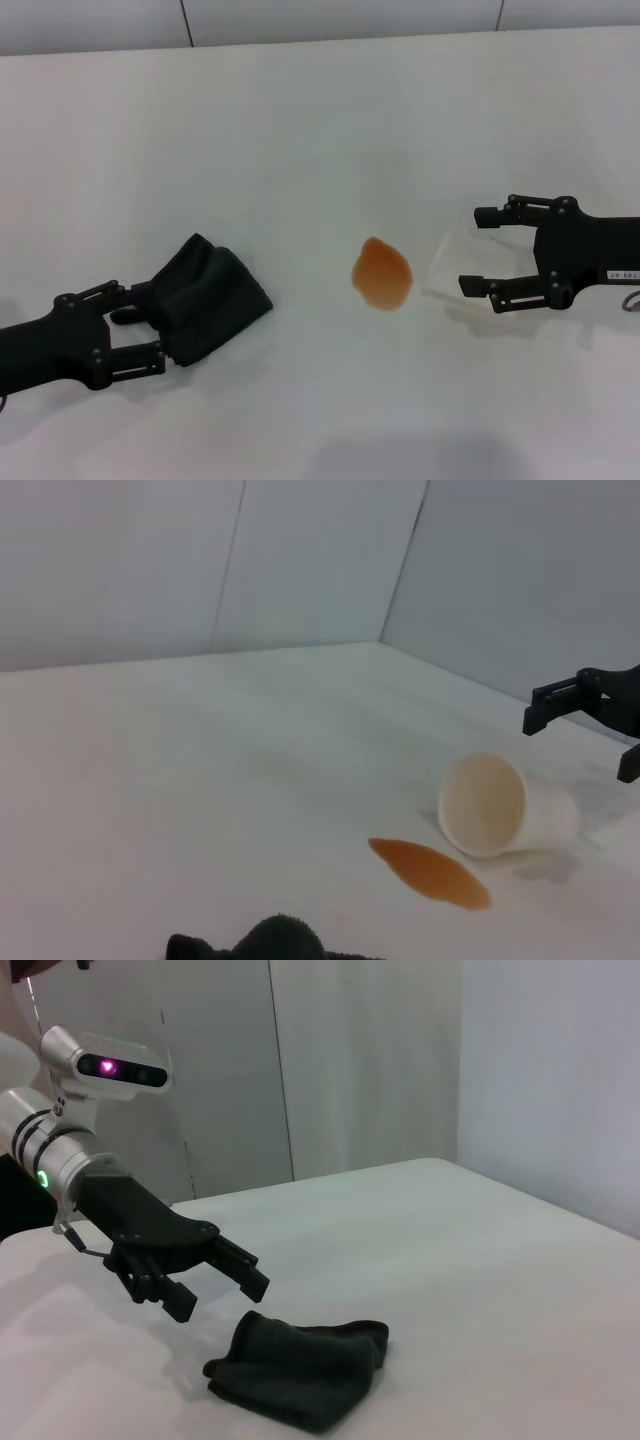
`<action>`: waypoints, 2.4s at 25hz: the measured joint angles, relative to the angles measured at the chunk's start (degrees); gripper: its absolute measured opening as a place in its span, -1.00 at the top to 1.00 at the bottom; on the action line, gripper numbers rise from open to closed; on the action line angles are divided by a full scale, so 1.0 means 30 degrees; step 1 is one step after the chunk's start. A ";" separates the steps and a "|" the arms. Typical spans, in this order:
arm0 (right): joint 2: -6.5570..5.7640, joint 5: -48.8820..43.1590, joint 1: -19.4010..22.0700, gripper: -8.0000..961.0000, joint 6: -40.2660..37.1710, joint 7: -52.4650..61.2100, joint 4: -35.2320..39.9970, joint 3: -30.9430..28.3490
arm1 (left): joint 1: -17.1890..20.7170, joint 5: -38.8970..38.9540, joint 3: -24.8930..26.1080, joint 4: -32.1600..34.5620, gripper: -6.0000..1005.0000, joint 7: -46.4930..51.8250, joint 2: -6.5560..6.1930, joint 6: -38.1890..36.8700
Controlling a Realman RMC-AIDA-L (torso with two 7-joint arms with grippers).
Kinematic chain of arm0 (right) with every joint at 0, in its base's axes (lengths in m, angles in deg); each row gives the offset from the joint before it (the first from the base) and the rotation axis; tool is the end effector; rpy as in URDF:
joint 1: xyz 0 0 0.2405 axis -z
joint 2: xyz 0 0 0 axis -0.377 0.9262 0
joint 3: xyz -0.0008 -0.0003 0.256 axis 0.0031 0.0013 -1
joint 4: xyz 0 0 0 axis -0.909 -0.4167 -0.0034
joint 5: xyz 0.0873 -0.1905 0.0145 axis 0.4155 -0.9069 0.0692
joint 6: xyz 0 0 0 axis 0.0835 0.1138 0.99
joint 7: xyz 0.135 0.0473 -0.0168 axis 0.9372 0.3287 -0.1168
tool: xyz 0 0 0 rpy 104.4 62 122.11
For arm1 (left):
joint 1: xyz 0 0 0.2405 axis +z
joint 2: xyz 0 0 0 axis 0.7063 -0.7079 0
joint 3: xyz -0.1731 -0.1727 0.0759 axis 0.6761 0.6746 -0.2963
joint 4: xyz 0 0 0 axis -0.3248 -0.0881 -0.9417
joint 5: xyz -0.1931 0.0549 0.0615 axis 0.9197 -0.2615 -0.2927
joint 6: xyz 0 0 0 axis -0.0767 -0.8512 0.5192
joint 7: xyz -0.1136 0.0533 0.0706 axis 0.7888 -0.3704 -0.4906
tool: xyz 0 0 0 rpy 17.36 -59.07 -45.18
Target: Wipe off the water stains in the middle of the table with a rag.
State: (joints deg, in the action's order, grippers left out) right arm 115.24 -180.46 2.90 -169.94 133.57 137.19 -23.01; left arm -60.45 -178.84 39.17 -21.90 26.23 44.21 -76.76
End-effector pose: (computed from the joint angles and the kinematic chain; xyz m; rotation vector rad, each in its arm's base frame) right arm 0.2599 0.3102 0.0133 -2.7836 0.2972 0.5760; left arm -0.3361 0.2507 0.0082 -2.6335 -0.7979 -0.6605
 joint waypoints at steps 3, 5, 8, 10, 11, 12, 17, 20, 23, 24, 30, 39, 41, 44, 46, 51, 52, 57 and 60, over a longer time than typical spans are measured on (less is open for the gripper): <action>0.0001 0.0000 0.0001 -0.80 -0.0049 0.0045 0.0000 0.0001 | -0.0006 -0.0022 0.0000 -0.0001 -0.78 0.0000 0.0009 -0.0001; 0.0000 0.0000 0.0001 -0.80 -0.0079 0.0063 0.0000 0.0001 | -0.0010 -0.0028 0.0000 0.0000 -0.78 0.0000 0.0008 0.0000; 0.0001 0.0000 0.0001 -0.80 -0.0110 0.0088 0.0001 0.0001 | -0.0013 -0.0035 0.0000 -0.0001 -0.78 0.0012 0.0007 0.0000; 0.0001 0.0000 0.0000 -0.80 -0.0118 0.0091 0.0000 0.0000 | -0.0013 -0.0039 0.0000 0.0000 -0.78 0.0047 0.0004 0.0001; 0.0000 0.0000 0.0001 -0.80 -0.0118 0.0092 0.0001 0.0000 | -0.0013 -0.0042 0.0000 -0.0001 -0.78 0.0087 0.0003 0.0000; 0.0001 0.0000 0.0001 -0.80 -0.0120 0.0094 0.0000 0.0000 | -0.0014 -0.0045 0.0000 0.0000 -0.78 0.0135 0.0002 0.0000; 0.0000 0.0000 0.0001 -0.79 -0.0122 0.0094 0.0000 0.0000 | -0.0034 -0.0052 0.0000 -0.0001 -0.78 0.0225 0.0003 0.0001; 0.0000 -0.0003 0.0001 -0.79 -0.0122 0.0094 0.0000 0.0001 | -0.0042 -0.0052 0.0000 0.0000 -0.78 0.0231 0.0002 0.0001; 0.0000 -0.0009 0.0001 -0.79 -0.0122 0.0094 0.0001 0.0001 | -0.0044 -0.0052 0.0000 -0.0001 -0.78 0.0234 0.0002 0.0000; 0.0000 -0.0012 0.0002 -0.79 -0.0122 0.0094 0.0000 0.0000 | -0.0044 -0.0053 0.0001 0.0000 -0.78 0.0235 0.0002 0.0000; 0.0000 -0.0025 0.0001 -0.79 -0.0116 0.0094 0.0001 0.0001 | -0.0044 -0.0052 0.0001 0.0000 -0.78 0.0236 0.0002 -0.0010; 0.0000 -0.0029 0.0001 -0.78 -0.0061 0.0094 0.0001 0.0000 | -0.0075 -0.0050 0.0000 0.0001 -0.78 0.0263 0.0001 -0.0031; 0.0000 -0.0030 0.0001 -0.78 -0.0060 0.0094 0.0001 0.0000 | -0.0074 -0.0050 0.0001 0.0000 -0.78 0.0262 0.0003 -0.0031; 0.0000 -0.0029 0.0001 -0.78 -0.0061 0.0095 0.0000 0.0000 | -0.0072 -0.0049 0.0001 0.0000 -0.78 0.0264 0.0002 -0.0031; 0.0000 -0.0029 0.0002 -0.78 -0.0061 0.0094 0.0001 0.0000 | -0.0072 -0.0050 0.0000 0.0000 -0.78 0.0264 0.0002 -0.0031; 0.0000 -0.0029 0.0001 -0.78 -0.0061 0.0094 0.0001 0.0001 | -0.0072 -0.0050 0.0001 0.0000 -0.78 0.0264 0.0002 -0.0031; -0.0001 -0.0029 0.0002 -0.78 -0.0060 0.0094 0.0000 0.0000 | -0.0072 -0.0050 0.0000 0.0000 -0.78 0.0264 0.0002 -0.0030; 0.0000 -0.0029 0.0021 -0.78 -0.0043 0.0094 0.0001 0.0023 | -0.0072 -0.0049 0.0001 0.0001 -0.78 0.0264 0.0003 -0.0030; 0.0000 -0.0029 0.0031 -0.78 -0.0043 0.0093 0.0001 0.0029 | -0.0072 -0.0049 0.0000 0.0000 -0.78 0.0271 0.0003 -0.0029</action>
State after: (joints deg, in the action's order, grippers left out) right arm 115.24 -180.55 2.99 -170.07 133.85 137.19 -22.92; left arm -60.67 -178.99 39.17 -21.90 27.05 44.22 -76.84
